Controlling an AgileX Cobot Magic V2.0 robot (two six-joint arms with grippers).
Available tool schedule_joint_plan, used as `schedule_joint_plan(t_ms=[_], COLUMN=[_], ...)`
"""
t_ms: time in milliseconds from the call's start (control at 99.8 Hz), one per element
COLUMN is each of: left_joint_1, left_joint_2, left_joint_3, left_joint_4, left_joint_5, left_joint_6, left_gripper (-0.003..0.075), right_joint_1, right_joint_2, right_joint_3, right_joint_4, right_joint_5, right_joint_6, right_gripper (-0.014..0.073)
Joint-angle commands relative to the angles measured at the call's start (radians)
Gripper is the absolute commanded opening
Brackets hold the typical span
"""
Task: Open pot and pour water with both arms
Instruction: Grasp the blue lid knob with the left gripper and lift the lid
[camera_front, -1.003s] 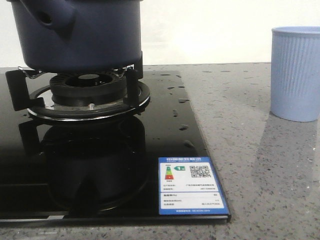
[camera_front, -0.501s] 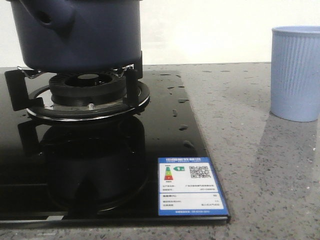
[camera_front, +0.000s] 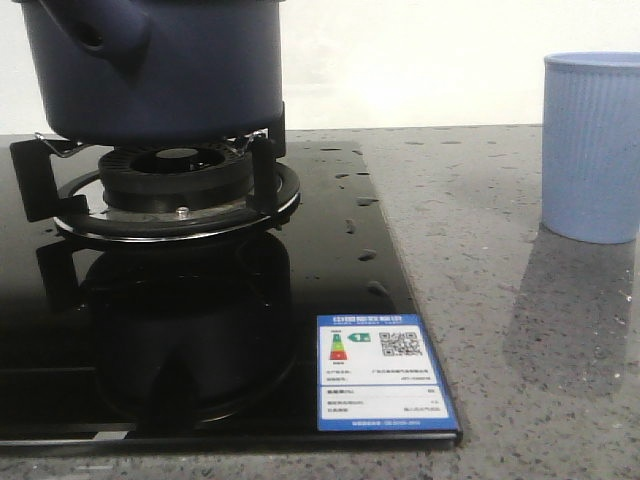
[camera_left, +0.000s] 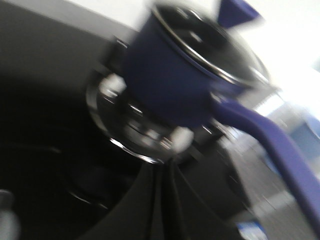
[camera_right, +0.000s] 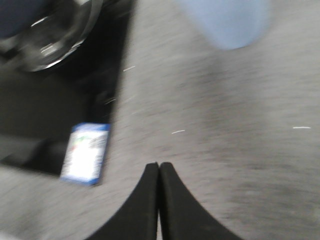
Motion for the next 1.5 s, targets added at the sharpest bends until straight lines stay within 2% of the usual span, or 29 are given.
schedule_joint_plan(t_ms=[0,110,221,351,431,501,551,672,682,692,712,772,832,932,1093,1143,1153,1303,1424,1494], left_joint_1=[-0.085,-0.179,-0.250,-0.258,-0.258,-0.258,-0.258,-0.258,-0.258,-0.258,-0.258,-0.258,-0.258,-0.258,-0.246,-0.233,-0.214,-0.131,-0.061,-0.034], left_joint_2=[0.098,0.186,0.274,0.329,0.360,0.378,0.385,0.402,0.405,0.407,0.413,0.429,0.460,0.508,0.604,0.641,0.679,0.796,0.859,0.876], left_joint_3=[-0.070,-0.125,-0.222,-0.294,-0.333,-0.363,-0.378,-0.392,-0.394,-0.394,-0.394,-0.396,-0.401,-0.432,-0.519,-0.550,-0.582,-0.679,-0.728,-0.732], left_joint_4=[-0.180,-0.350,-0.437,-0.437,-0.437,-0.437,-0.433,-0.433,-0.433,-0.430,-0.430,-0.430,-0.449,-0.507,-0.637,-0.695,-0.746,-0.818,-0.827,-0.808], left_joint_5=[0.007,0.015,0.016,0.029,0.045,0.045,0.038,-0.032,-0.049,-0.049,-0.075,-0.105,-0.114,-0.117,-0.102,-0.047,0.019,0.242,0.321,0.347], left_joint_6=[0.149,0.375,0.518,0.572,0.686,0.711,0.726,0.762,0.762,0.762,0.764,0.808,0.907,1.051,1.171,1.210,1.229,1.231,1.234,1.307], left_gripper=[-0.0018,-0.0018,-0.0018,-0.0018,-0.0003,0.0071,0.0173,0.0449,0.0470,0.0478,0.0494,0.0481,0.0429,0.0378,0.0377,0.0377,0.0377,0.0377,0.0380,0.0412], right_joint_1=[0.001,0.001,0.003,0.025,0.039,0.046,0.048,0.047,0.047,0.047,0.047,0.047,0.047,0.047,0.052,0.052,0.052,0.052,0.052,0.052], right_joint_2=[0.044,0.061,0.063,0.063,0.063,0.063,0.063,0.063,0.063,0.063,0.063,0.063,0.063,0.063,0.063,0.063,0.063,0.063,0.063,0.063], right_joint_3=[-0.051,-0.064,-0.094,-0.112,-0.118,-0.126,-0.131,-0.140,-0.140,-0.140,-0.140,-0.140,-0.140,-0.140,-0.140,-0.140,-0.140,-0.140,-0.140,-0.140], right_joint_4=[0.227,0.423,0.489,0.489,0.489,0.489,0.489,0.491,0.491,0.491,0.491,0.491,0.491,0.491,0.491,0.491,0.491,0.491,0.491,0.491], right_joint_5=[-0.010,-0.015,-0.080,-0.208,-0.281,-0.325,-0.349,-0.395,-0.402,-0.405,-0.412,-0.425,-0.430,-0.433,-0.433,-0.433,-0.433,-0.433,-0.430,-0.423], right_joint_6=[-0.149,-0.391,-0.649,-0.691,-0.705,-0.744,-0.765,-0.773,-0.773,-0.773,-0.773,-0.773,-0.773,-0.773,-0.773,-0.773,-0.773,-0.773,-0.773,-0.773], right_gripper=[-0.0075,-0.0075,-0.0075,-0.0075,-0.0059,-0.0002,0.0072,0.0369,0.0423,0.0423,0.0486,0.0579,0.0624,0.0624,0.0624,0.0624,0.0624,0.0624,0.0624,0.0624])
